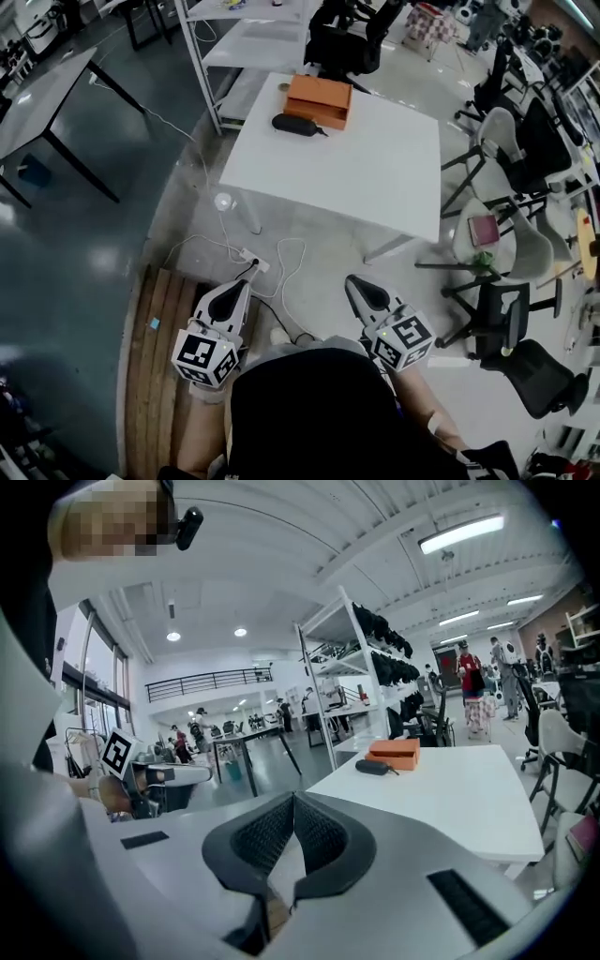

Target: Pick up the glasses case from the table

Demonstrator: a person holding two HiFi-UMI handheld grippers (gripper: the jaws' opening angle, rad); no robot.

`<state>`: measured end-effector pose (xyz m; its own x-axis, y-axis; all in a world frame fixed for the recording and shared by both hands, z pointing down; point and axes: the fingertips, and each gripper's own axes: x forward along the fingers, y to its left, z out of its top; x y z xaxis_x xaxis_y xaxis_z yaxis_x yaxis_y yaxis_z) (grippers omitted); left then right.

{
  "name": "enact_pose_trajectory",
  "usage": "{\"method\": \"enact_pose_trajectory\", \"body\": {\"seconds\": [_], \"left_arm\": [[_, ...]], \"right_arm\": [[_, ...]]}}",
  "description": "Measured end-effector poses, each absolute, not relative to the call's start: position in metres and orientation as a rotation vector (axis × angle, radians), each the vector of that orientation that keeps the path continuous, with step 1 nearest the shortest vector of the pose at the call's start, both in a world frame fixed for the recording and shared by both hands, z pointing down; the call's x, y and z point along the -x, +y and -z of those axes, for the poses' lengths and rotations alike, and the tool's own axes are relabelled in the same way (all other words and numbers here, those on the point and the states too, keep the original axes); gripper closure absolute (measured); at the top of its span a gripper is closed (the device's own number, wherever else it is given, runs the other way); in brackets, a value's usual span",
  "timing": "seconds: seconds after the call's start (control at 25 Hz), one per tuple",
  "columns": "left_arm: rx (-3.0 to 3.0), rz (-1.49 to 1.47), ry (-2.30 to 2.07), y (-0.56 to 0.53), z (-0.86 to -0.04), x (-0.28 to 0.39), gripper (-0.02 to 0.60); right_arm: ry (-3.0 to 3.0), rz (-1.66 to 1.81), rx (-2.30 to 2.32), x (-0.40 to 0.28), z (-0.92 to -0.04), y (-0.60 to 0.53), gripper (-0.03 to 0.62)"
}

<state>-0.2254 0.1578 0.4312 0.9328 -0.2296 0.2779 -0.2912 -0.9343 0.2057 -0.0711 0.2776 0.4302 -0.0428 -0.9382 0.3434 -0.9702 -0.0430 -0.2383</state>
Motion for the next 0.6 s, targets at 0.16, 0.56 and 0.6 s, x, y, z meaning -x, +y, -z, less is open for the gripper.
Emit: {"method": "enact_pose_trajectory", "body": {"seconds": [0.16,0.56,0.6], "left_arm": [[-2.823,-0.392,-0.421,0.127,-0.441,0.257,0.563],[-2.752,-0.457,-0.561,0.062,-0.464,0.252,0.563],[-2.746,-0.466,-0.581,0.053,-0.466,0.244,0.563]], "right_arm": [[-2.15,-0.61,-2.038,0.101,-0.428,0.231,0.566],[-2.236,-0.604,-1.951,0.063,-0.444,0.127,0.565],[-2.247,-0.612,-1.939,0.052,-0.446,0.115,0.566]]}}
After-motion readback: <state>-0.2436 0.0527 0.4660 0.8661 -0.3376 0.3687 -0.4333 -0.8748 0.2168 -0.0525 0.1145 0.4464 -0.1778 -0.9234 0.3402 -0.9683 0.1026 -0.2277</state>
